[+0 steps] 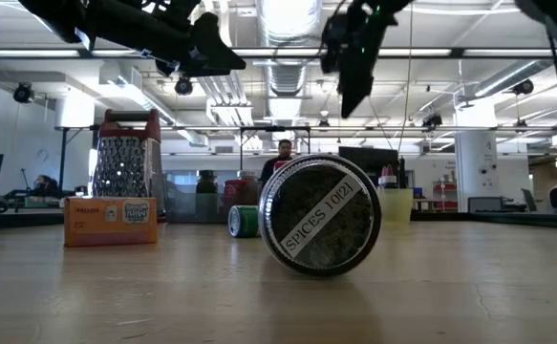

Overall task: Pick & Place Kitchen Items
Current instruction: Put the large red food coloring bottle into the light yellow bin

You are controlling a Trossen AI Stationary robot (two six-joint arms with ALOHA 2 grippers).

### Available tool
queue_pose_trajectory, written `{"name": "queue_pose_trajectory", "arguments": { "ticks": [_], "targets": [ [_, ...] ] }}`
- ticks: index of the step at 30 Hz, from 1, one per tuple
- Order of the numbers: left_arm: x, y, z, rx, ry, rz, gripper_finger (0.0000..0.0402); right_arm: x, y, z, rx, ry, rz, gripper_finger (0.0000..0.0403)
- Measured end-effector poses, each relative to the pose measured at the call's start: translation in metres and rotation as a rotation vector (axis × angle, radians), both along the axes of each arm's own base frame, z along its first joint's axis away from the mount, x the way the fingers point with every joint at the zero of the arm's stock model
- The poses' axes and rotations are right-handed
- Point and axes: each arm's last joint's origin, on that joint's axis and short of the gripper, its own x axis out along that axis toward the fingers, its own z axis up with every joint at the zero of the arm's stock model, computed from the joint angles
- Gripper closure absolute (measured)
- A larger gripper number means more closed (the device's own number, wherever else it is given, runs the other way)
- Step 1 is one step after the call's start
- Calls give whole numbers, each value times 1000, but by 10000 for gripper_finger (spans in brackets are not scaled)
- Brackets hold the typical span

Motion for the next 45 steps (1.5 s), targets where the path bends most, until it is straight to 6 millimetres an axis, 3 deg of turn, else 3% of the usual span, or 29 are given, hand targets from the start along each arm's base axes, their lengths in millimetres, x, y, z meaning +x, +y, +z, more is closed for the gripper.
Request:
{"name": "queue_pose_trajectory", "arguments": {
  "ticks": [4, 7, 13, 17, 25, 31, 45],
  "targets": [
    [0, 0, 0, 0, 0, 0, 110, 2, 37, 20, 78, -116, 80, 308],
    [0, 0, 0, -1, 4, -1, 110, 6, 64, 23, 122, -157, 135, 315],
    [0, 0, -3, -9, 25, -1, 110, 20, 111, 2, 122, -173, 264, 321],
    [0, 0, -3, -11, 30, -1, 110, 26, 129, -18, 95, -199, 272, 310],
    [0, 0, -4, -13, 35, -1, 110, 27, 129, -65, 68, -150, 195, 265],
    [0, 0, -3, -13, 33, -1, 110, 32, 125, -90, 91, -105, 177, 247],
    [0, 0, -3, -14, 36, 1, 110, 42, 116, -115, 117, -73, 139, 212]
  ]
}}
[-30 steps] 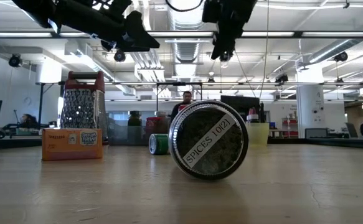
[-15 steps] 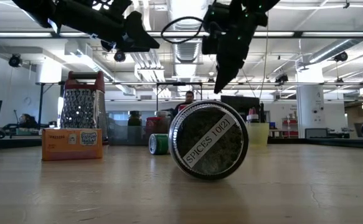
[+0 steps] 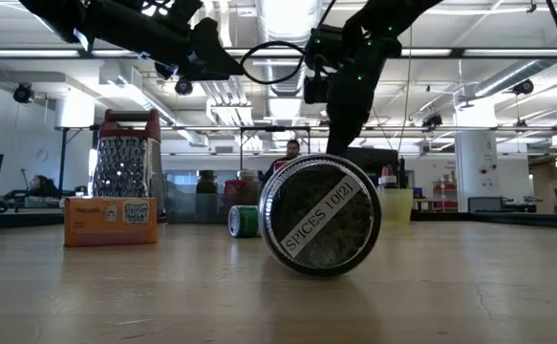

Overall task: Pick & Place Kitchen Items
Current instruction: Put the large red food coloring bottle into the light yellow bin

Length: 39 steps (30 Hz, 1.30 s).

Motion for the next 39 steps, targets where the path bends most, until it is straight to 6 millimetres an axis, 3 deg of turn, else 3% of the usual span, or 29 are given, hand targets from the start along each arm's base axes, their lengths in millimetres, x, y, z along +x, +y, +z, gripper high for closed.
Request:
{"name": "queue_pose_trajectory", "arguments": {
  "ticks": [8, 20, 29, 33, 39],
  "targets": [
    [0, 0, -1, -2, 13, -1, 110, 7, -3, -21, 19, 50, 7, 209],
    [0, 0, -2, -3, 19, -2, 110, 6, -2, -21, 12, 63, 32, 294],
    [0, 0, -2, -1, 20, -2, 110, 4, -1, -21, 21, 78, 26, 291],
    [0, 0, -2, 5, 24, -2, 110, -1, 0, -14, 20, 83, 23, 288],
    [0, 0, -1, 6, 23, -2, 110, -25, -3, 17, 8, 62, -18, 294]
  ]
}}
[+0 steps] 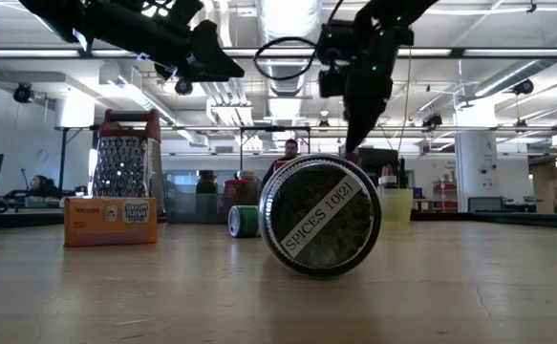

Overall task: Pick & Place Kitchen Items
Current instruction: Put the large red food coloring bottle into the light yellow bin

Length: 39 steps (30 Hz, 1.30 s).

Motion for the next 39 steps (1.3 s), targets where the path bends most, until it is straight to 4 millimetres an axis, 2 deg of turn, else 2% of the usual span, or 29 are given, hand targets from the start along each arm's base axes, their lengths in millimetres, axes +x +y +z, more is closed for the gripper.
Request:
{"name": "queue_pose_trajectory", "arguments": {
  "ticks": [7, 14, 20, 24, 29, 39],
  "targets": [
    [0, 0, 0, -6, -5, 0, 110, -43, -24, 39, -46, -60, -153, 285],
    [0, 0, 0, -7, -6, 1, 110, -79, -59, 53, -79, -96, -308, 293],
    [0, 0, 0, -4, -4, 1, 110, -98, -80, 50, -78, -65, -374, 290],
    [0, 0, 0, -3, -3, 1, 110, -103, -86, 46, -72, -55, -390, 293],
    [0, 0, 0, -3, -2, 1, 110, -105, -89, 38, -56, -35, -400, 286],
    [0, 0, -1, -5, 8, 1, 110, -111, -93, 8, -66, -33, -393, 291]
  ]
}}
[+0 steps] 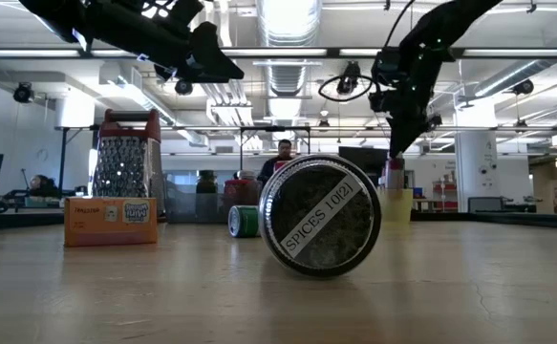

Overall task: Pick & Place Kitchen Items
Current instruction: Put the large red food coloring bottle into the light yellow bin

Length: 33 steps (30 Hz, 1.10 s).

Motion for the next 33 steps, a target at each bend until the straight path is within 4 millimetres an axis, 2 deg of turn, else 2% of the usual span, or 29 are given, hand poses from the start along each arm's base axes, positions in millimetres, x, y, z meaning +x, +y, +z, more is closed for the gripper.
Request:
{"name": "queue_pose_trajectory", "arguments": {
  "ticks": [11, 16, 23, 30, 33],
  "targets": [
    [0, 0, 0, -2, -2, -1, 110, -4, -2, -26, -13, -13, 3, 294],
    [0, 0, 0, -3, -3, 0, 110, -6, -1, -40, -14, -14, -2, 283],
    [0, 0, 0, -3, -5, 0, 110, -9, -1, -50, -30, -21, 7, 290],
    [0, 0, 0, -3, -7, 0, 110, -9, 0, -53, -34, -22, 7, 237],
    [0, 0, 0, -3, -8, 0, 110, -7, -2, -47, -51, -35, 10, 215]
  ]
}}
